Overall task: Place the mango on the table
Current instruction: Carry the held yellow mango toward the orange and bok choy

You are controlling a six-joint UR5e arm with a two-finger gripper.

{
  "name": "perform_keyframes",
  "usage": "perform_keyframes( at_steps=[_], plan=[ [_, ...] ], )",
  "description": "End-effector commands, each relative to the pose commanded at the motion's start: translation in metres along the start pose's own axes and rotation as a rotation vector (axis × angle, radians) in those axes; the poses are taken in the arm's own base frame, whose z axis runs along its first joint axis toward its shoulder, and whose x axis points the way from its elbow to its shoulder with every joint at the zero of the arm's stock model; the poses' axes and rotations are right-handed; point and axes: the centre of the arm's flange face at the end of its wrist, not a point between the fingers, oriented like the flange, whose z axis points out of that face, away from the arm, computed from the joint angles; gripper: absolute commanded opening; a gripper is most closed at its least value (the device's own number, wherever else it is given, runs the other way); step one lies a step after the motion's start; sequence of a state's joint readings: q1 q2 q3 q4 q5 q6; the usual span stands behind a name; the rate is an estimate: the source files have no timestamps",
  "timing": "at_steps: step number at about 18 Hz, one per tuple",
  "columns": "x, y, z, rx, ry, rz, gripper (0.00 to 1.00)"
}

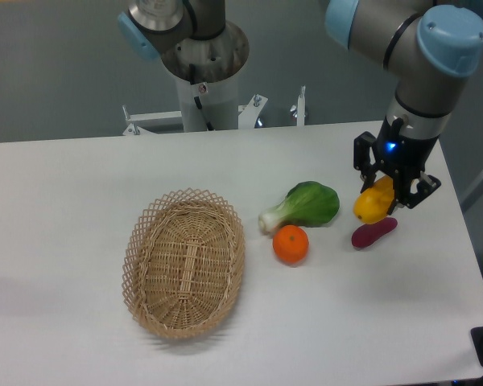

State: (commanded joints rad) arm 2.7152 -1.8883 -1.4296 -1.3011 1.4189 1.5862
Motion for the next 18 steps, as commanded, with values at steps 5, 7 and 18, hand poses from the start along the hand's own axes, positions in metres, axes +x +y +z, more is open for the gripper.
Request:
perform_keyframes(
  at_steps=[5, 7, 18],
  plan=[
    [0.013, -0.005, 0.031, -0.002, -0.083, 0.016, 0.38],
    [0.018, -0.003, 0.043, -0.011, -0.096, 0.022, 0.38],
    [0.033, -0.015, 0.132, -0.005, -0.052, -0.181, 0.38]
  ],
)
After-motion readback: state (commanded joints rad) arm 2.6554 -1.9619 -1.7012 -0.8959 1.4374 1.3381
